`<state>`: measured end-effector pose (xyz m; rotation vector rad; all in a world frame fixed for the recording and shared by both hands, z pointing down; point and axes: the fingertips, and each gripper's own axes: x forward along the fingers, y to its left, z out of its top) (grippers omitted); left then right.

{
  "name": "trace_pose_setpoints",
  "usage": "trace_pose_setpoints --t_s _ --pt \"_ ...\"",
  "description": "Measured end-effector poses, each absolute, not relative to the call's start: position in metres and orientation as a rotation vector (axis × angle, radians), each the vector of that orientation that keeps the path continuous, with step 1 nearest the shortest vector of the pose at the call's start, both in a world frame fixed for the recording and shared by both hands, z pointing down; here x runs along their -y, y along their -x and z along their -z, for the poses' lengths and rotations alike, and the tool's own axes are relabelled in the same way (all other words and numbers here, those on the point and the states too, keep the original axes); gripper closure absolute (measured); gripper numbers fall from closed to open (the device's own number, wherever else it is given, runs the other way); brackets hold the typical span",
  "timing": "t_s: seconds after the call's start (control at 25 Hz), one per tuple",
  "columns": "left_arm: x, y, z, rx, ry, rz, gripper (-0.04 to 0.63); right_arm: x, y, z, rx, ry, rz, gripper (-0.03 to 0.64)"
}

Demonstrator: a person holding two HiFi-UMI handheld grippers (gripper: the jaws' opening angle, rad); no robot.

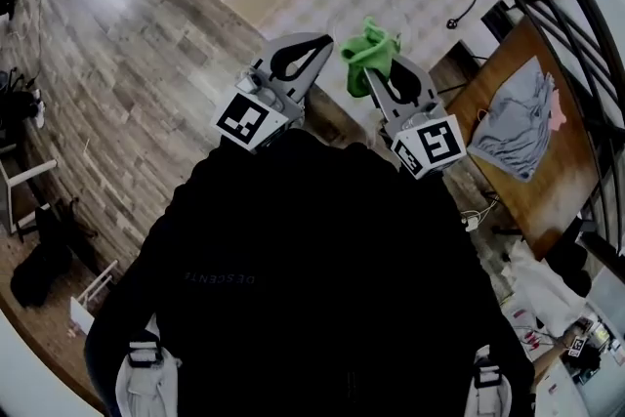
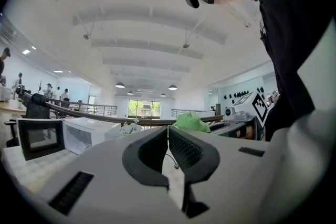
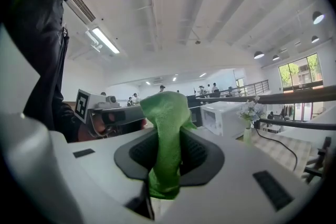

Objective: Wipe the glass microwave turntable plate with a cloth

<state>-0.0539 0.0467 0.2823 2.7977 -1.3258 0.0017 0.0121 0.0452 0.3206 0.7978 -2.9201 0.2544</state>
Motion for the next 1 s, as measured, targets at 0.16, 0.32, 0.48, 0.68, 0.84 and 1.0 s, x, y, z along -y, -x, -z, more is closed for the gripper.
trace_pose_setpoints --t_s 0.16,0.32,0.48,0.68,0.84,1.0 --pt "-0.01 0.068 -0.285 1.204 -2.845 0.003 0.574 -0.019 -0.001 -0.327 2.851 -0.927 -0.277 0.515" --pt "0.017 0.079 -0.287 1.072 -2.903 -0.01 0.574 0.005 0.008 -0.333 2.787 -1.057 -0.303 0.515" --pt "0.038 0.091 -0.294 0.943 -2.934 -0.028 0.574 0.021 0.021 -0.341 2.712 -1.175 -0.326 0.515" --pt "0.055 0.097 -0.304 0.791 -2.953 -0.01 0.574 0.039 0.029 -0.358 2.622 -1.278 -0.362 0.515" --pt "0.062 0.093 -0.317 0.705 -2.951 -0.02 0.574 0.051 0.027 -0.374 2.546 -1.346 -0.393 0.515" --pt "0.07 0.088 -0.332 0.705 -2.947 -0.048 0.574 0.068 0.018 -0.394 2.454 -1.366 -0.396 0.515"
